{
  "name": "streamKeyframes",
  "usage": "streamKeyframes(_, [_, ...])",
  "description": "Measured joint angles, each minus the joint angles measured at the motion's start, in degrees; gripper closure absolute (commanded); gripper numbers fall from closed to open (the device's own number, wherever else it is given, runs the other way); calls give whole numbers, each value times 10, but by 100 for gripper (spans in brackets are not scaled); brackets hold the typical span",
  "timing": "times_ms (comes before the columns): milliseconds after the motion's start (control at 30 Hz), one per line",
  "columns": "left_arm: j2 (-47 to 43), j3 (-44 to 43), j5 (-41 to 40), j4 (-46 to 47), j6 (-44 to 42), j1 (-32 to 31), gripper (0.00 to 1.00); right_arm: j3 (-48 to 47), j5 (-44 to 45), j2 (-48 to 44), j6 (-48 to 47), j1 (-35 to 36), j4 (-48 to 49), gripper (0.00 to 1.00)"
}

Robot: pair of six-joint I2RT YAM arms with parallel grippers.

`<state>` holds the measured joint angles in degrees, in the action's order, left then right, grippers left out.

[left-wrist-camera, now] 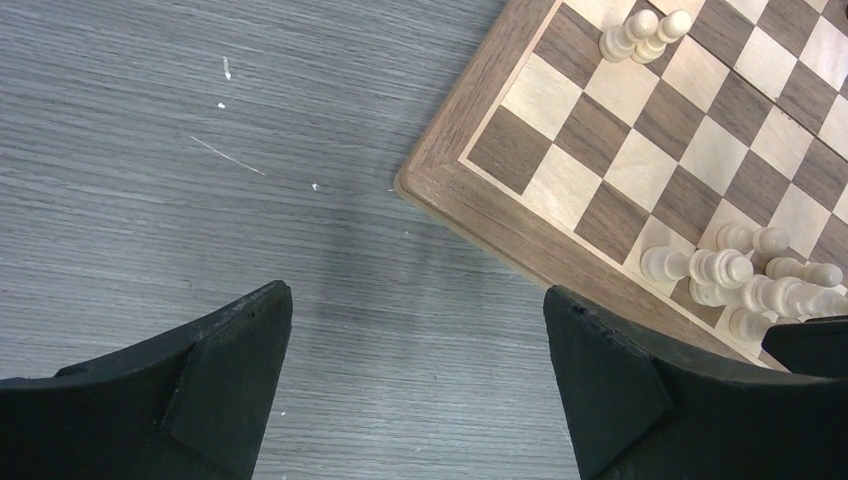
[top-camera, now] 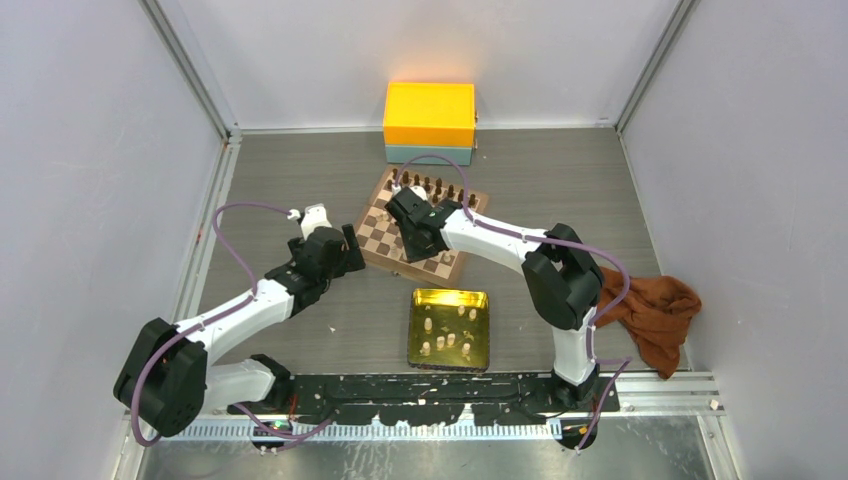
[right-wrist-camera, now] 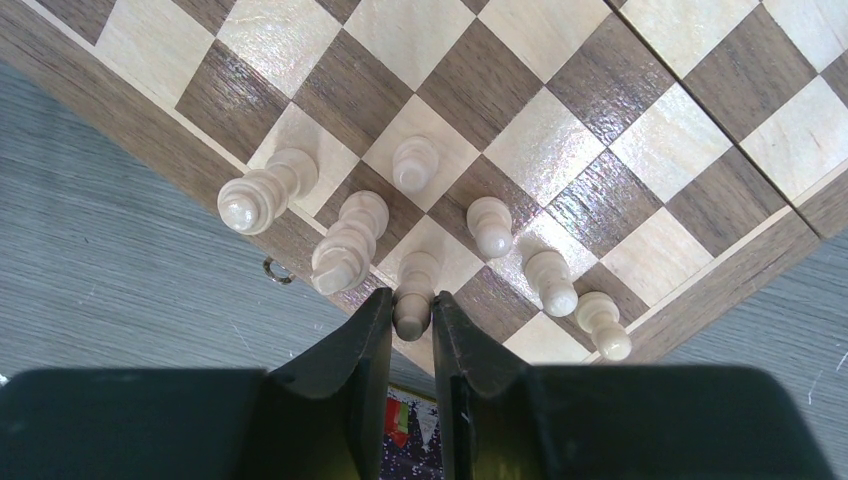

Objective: Set up the chess pieces on the board
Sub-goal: Place the chess piece on the chessboard.

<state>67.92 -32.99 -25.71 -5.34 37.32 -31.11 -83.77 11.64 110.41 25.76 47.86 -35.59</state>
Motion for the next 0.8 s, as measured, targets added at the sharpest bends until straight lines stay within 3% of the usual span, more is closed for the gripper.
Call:
streamKeyframes(267, [0, 0, 0, 0, 0, 0, 3, 3, 0, 0, -2, 0, 3, 68])
streamKeyframes(800, [1, 0, 0, 0, 1, 0, 2, 13, 0, -13, -17, 0, 2, 66])
